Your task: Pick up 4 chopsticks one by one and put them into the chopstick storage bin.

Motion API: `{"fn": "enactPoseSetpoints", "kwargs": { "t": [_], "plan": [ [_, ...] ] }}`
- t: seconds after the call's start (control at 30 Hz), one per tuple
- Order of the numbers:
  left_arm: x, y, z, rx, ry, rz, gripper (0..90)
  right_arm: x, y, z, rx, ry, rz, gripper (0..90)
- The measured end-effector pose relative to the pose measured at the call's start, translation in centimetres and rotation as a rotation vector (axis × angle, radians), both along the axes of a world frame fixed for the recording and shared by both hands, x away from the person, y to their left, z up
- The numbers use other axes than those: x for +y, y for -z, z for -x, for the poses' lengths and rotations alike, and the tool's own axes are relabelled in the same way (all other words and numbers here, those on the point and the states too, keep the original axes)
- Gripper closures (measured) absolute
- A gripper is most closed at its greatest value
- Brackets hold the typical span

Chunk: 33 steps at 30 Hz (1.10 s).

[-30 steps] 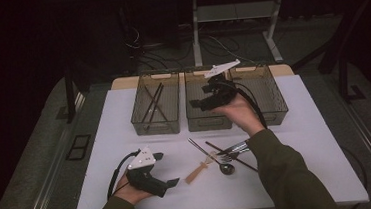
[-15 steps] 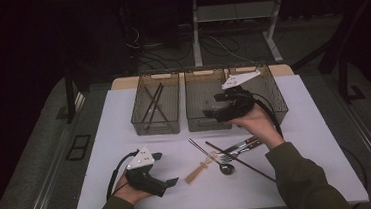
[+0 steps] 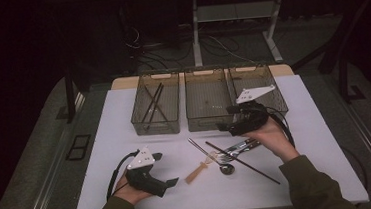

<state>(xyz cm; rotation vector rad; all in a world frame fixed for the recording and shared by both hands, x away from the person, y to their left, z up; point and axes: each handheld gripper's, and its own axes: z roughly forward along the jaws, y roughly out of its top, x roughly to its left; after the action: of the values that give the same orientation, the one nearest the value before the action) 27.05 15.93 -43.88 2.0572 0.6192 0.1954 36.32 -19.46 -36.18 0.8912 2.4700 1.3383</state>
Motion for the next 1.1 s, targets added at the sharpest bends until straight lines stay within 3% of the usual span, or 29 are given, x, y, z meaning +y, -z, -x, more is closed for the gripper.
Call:
{"fn": "enactPoseSetpoints", "kwargs": {
  "t": [0.27,0.77,1.1],
  "plan": [
    [0.0,0.0,0.0,0.001,-0.004,-0.001,0.0,-1.7,1.1,1.7,0.002,-0.001,0.004,23.2],
    [0.0,0.0,0.1,-0.001,-0.002,-0.004,0.0,-5.1,3.6,5.7,0.049,-0.004,0.05,24.4],
    [0.0,0.0,0.1,-0.001,-0.004,-0.004,0.0,-6.1,5.1,8.1,0.085,-0.016,0.082,37.3]
  ]
}}
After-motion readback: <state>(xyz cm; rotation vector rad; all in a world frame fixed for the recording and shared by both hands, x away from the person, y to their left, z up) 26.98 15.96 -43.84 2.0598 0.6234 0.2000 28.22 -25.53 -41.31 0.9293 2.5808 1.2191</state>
